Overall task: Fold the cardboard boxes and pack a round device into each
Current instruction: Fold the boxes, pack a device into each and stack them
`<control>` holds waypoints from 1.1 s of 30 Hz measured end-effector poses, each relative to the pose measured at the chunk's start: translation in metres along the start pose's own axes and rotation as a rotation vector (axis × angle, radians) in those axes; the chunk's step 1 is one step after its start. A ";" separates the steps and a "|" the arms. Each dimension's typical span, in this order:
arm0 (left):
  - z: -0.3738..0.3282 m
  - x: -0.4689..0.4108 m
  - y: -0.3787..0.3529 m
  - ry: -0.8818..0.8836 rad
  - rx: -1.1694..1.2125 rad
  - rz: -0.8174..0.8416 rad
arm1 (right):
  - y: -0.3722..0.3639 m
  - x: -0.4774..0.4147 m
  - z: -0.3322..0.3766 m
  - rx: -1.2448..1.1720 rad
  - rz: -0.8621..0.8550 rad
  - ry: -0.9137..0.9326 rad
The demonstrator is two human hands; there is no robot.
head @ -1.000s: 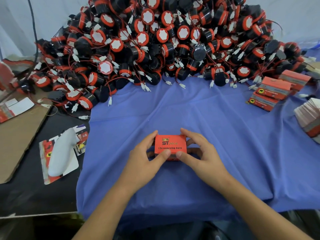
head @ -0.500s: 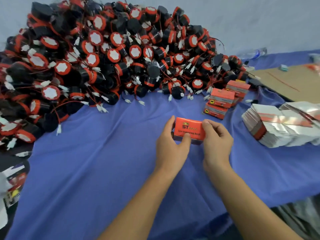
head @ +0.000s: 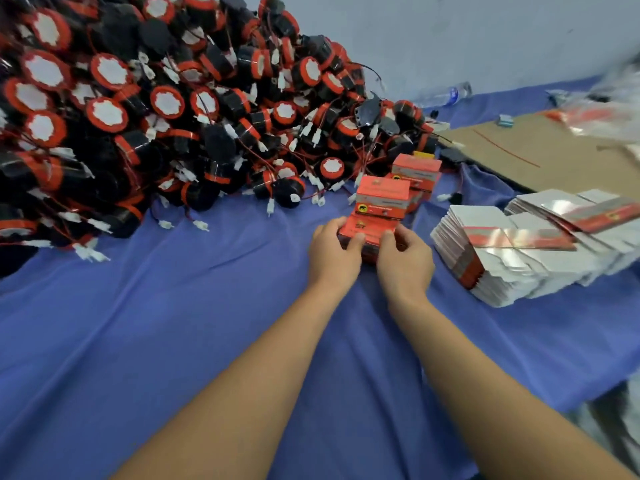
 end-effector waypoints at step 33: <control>-0.057 0.065 -0.126 0.486 0.570 0.285 | 0.132 0.000 0.033 0.876 0.131 0.269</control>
Point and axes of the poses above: each hand's wrist, its own x-axis away from the middle knuckle, its own y-axis out of the back of the hand, z = x × y, the point moved 6 cm from there along -x, towards the middle knuckle, and after that the axes turned 1 degree about -x, right-handed, at the moved point
